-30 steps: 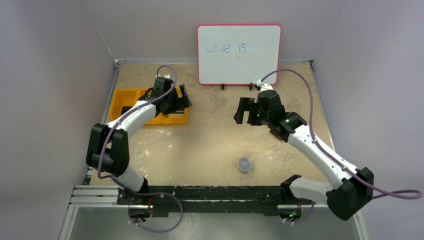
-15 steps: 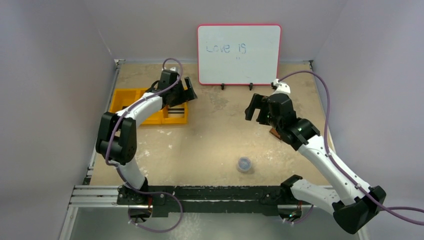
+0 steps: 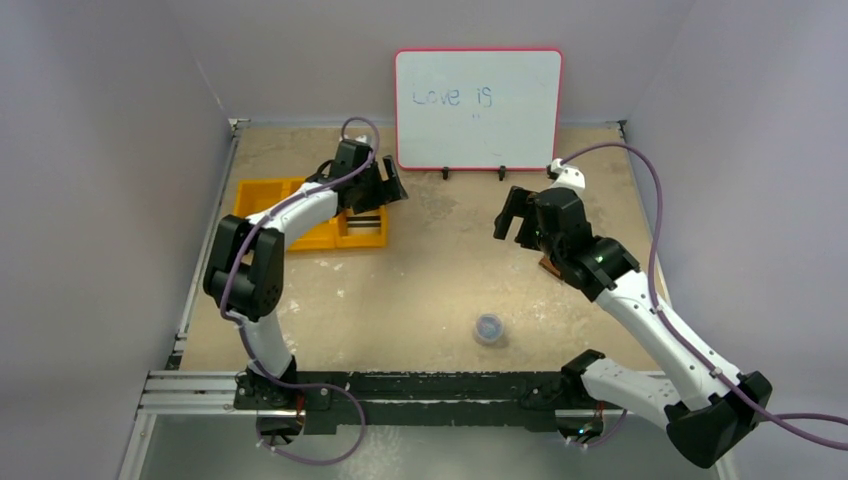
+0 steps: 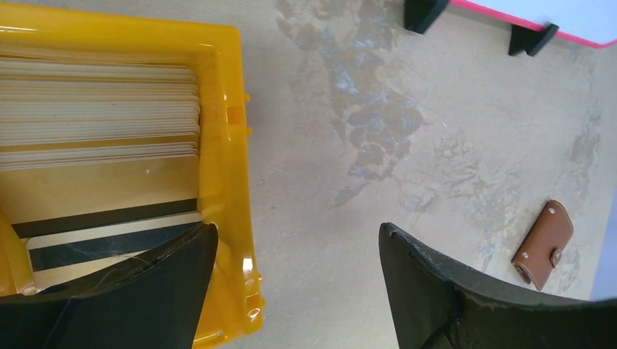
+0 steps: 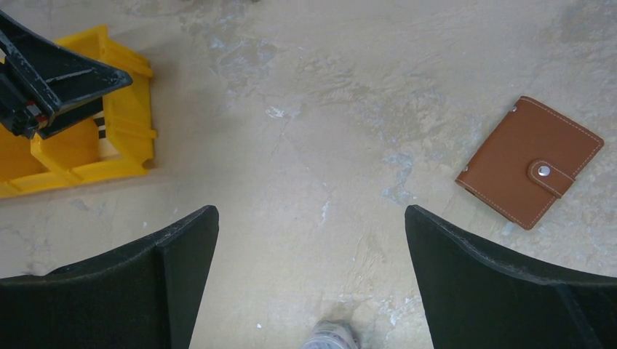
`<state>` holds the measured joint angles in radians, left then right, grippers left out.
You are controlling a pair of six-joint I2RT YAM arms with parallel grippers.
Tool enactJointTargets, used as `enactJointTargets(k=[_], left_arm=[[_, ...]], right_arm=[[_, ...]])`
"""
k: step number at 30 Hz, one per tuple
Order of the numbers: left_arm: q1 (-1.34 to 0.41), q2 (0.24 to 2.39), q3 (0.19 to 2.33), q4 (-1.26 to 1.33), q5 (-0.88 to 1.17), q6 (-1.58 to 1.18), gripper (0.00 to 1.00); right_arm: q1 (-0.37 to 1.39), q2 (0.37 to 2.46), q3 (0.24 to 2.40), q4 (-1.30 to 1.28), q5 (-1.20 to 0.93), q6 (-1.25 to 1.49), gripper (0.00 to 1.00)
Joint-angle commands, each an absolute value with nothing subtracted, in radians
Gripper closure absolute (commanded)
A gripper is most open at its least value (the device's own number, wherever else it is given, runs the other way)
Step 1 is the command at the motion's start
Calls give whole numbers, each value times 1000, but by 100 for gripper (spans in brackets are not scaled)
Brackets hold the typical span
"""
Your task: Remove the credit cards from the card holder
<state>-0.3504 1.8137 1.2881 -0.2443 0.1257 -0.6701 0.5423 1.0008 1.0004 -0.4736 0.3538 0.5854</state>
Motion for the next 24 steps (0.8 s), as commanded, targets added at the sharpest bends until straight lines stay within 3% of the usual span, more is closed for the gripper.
enactJointTargets(k=[1,16,24], left_arm=[[-411,1848,1353,-173,191,-695,20],[-578,1967,1445,-68,200,-789,22],[-661,2044,1509,19,198,-875,23]], right_arm=[[539,988,999,-470,440,611,0],[493,901,948,-519,669,755,0],[271,891,894,-468,389,687,0]])
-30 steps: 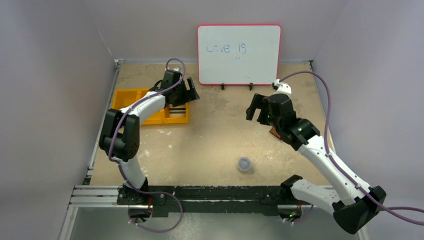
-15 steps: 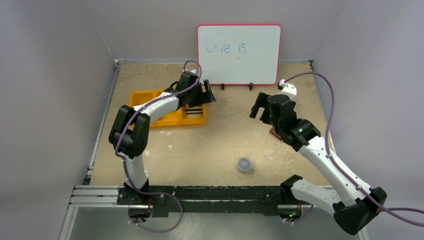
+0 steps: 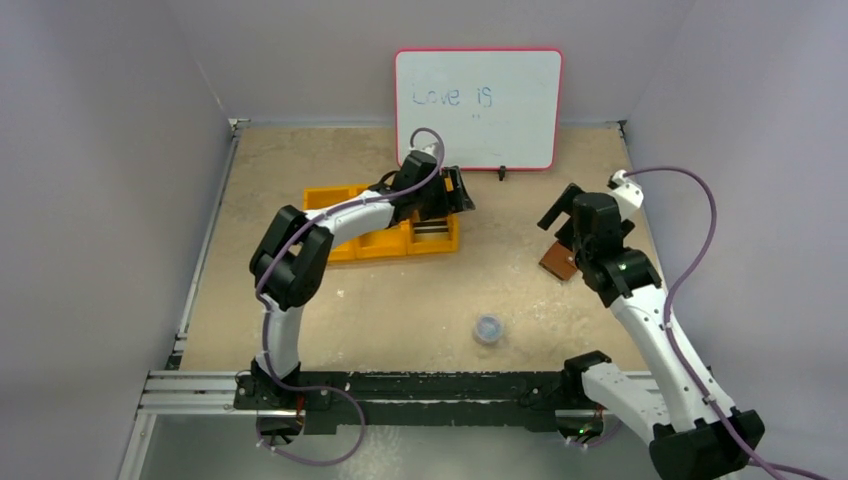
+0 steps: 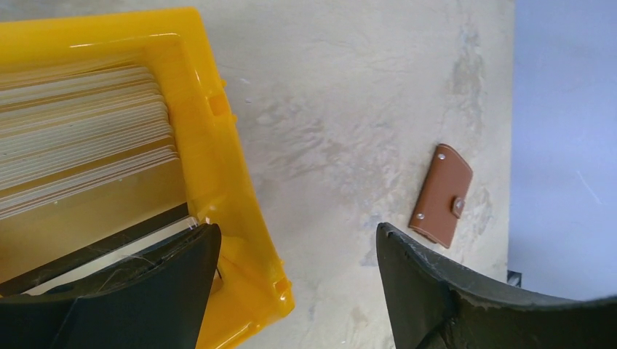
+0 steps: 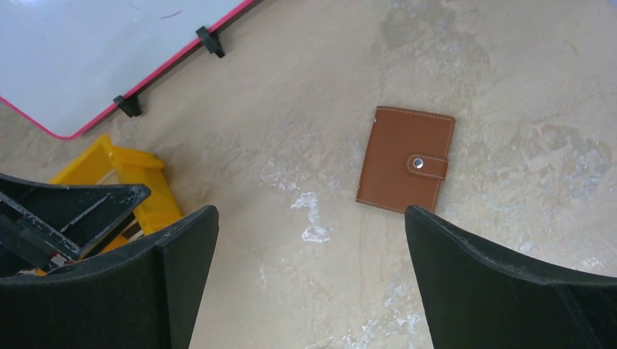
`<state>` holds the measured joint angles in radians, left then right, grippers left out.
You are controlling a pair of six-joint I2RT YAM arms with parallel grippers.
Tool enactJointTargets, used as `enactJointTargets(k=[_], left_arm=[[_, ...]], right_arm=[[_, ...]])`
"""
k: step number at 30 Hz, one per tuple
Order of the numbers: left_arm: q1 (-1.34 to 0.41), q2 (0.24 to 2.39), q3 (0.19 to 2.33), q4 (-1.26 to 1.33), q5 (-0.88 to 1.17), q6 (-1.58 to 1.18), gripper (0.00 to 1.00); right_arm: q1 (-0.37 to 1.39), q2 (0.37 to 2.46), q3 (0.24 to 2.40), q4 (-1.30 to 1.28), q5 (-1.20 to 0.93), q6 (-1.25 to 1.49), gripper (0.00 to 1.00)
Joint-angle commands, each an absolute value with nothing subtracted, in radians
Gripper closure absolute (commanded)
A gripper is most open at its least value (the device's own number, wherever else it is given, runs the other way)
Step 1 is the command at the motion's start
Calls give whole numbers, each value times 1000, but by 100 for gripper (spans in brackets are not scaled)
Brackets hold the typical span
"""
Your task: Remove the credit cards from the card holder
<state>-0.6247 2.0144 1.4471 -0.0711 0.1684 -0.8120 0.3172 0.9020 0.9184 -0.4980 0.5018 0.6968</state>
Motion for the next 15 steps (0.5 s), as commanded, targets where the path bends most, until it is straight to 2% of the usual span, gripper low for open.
enactJointTargets(k=[1,5,11,15], left_arm=[[-670,2054,1517,24,198,-880,23],[-692,2088,1557,25,204,-888,24],[-696,2034,1563,28,183,-870,22],[-696,1952,1571,-6,132,-831,21]], right_arm=[[269,889,889,-470,372,694,0],[268,878,849,-468,292,702,0],[268,801,823,-367,-115,533,0],[268,756,785,-377,-280,506,0]])
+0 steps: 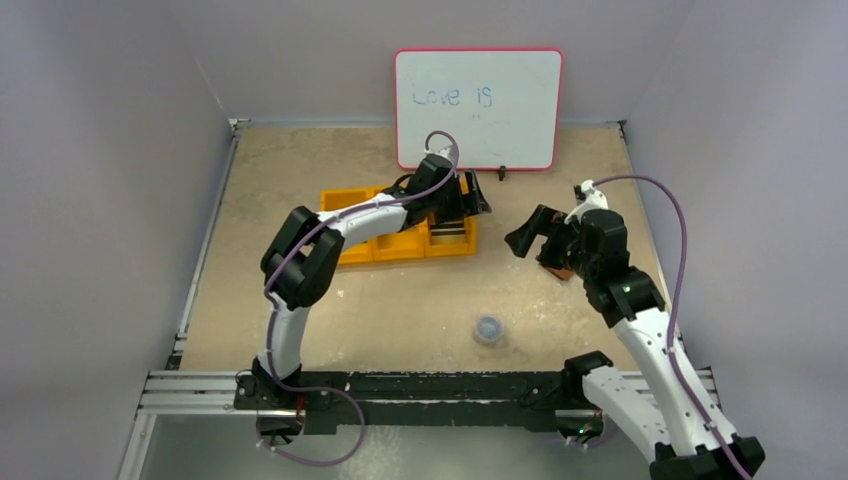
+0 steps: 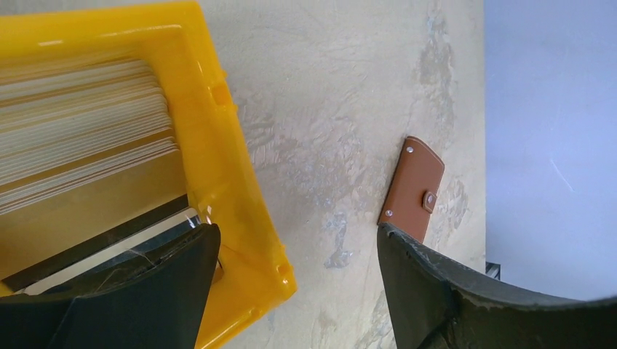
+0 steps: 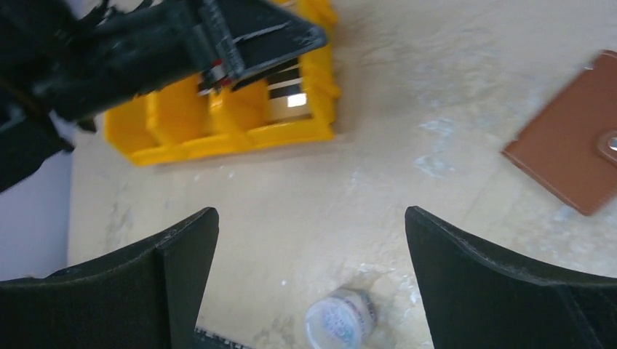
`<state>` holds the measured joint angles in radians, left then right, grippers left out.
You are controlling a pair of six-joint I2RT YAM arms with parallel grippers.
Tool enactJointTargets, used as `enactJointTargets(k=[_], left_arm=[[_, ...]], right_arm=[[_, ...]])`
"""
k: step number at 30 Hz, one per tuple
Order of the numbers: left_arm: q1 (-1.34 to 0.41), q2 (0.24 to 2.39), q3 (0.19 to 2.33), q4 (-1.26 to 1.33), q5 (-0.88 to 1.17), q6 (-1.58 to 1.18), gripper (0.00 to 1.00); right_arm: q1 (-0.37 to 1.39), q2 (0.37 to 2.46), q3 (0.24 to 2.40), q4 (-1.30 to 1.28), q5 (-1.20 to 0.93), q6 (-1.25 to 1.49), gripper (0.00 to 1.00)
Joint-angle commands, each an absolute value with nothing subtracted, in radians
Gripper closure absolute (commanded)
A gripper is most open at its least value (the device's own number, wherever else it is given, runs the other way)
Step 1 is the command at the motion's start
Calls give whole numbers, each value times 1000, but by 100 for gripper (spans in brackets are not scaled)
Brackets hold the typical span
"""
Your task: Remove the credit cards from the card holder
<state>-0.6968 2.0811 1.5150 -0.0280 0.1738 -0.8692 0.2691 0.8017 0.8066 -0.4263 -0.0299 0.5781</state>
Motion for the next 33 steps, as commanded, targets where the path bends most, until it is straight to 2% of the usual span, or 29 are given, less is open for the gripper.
enactJointTargets(k=[1,4,6,7,9,11,15,19,22,25,29,33], left_arm=[[-695,1932,1569,-13,115,-823,21],[-694,1874,1551,-38,56,-799,19],[-691,1828,1532,-70,-10,-780,18],[-690,1795,1514,-89,-71,-773,18],[-684,1704,1440,-118,-242,-770,17],[-637,1599,1348,-131,-334,-782,14],[-472,1407,1197,-206,-350,-815,12],[-449,1225,1131,-284,-533,-750,5],[-449,1132,1116,-349,-639,-737,3],[-450,1067,1097,-387,-669,-733,3],[-449,1035,1070,-409,-692,-732,3],[-449,1045,1052,-409,-694,-723,2]], right_arm=[[269,754,775,-375,-289,499,0],[270,762,726,-366,-415,502,0],[271,774,690,-343,-484,511,6],[273,792,681,-334,-513,521,11],[314,832,671,-305,-536,543,11],[431,887,690,-287,-461,574,9],[661,1026,779,-303,-254,650,6],[813,1186,839,-354,-110,706,4],[908,1272,883,-400,-14,761,2],[957,1319,890,-412,-11,779,0],[1001,1356,816,-328,-176,724,0],[1014,1361,805,-419,-95,758,0]])
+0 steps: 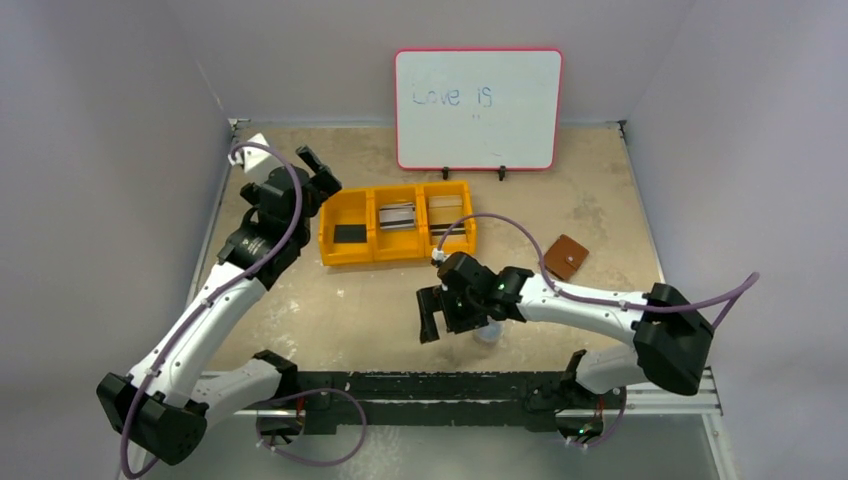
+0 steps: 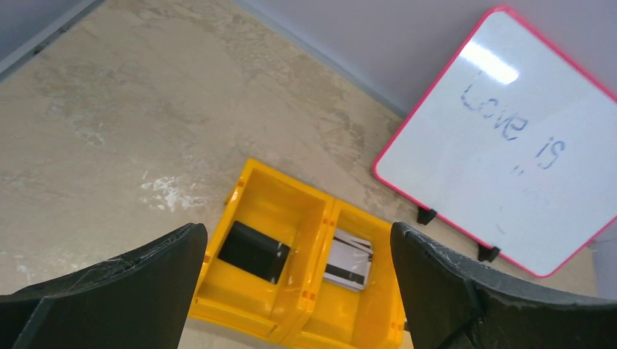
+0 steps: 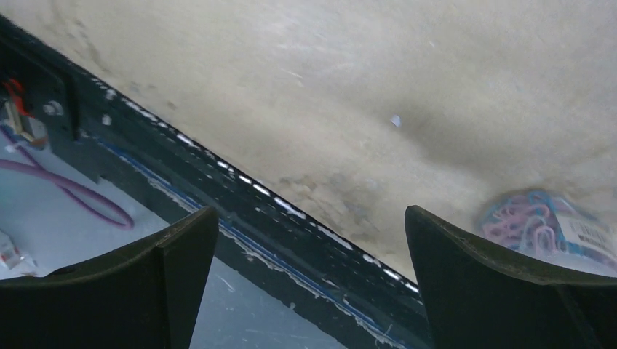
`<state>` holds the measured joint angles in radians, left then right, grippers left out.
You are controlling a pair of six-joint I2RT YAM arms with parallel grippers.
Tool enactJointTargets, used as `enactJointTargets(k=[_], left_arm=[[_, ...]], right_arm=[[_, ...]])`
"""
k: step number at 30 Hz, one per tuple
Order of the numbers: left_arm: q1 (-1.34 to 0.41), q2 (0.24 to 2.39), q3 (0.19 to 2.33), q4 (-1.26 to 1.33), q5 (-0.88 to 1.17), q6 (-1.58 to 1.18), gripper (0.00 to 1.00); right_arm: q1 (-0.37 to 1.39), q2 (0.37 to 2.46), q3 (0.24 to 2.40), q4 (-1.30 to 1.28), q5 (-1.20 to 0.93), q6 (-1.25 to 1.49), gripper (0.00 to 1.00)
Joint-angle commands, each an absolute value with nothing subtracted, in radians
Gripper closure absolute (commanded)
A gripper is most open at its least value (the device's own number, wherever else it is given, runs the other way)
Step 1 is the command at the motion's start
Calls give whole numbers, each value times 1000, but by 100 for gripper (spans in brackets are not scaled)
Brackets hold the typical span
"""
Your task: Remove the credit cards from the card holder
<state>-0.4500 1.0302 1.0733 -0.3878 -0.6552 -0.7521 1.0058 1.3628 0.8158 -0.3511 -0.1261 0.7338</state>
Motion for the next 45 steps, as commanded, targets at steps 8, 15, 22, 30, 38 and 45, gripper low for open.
enactJointTargets(k=[8,15,22,30,38,45], left_arm=[[-449,1059,1057,-407,-655,-740,3],[-449,1052,1051,-414,-635,-749,3],[-449,1061,1059,-402,-609,-754,3],[-449,1065,1053,-391,-611,-769,3],[-449,1063,1081,-407,-581,-762,3],[-449,1048,1062,-400,-585,-772,3]], right_arm=[[807,1286,752,-651,191,1129,0],[669,1095,750,-632,250,1092,0],[672,1241,808,-598,74,925,0],[653,1227,775,-820,216,1132,0],[299,1253,765,-734,286,1028,0],[242,1142,858,-578,121,734,1]])
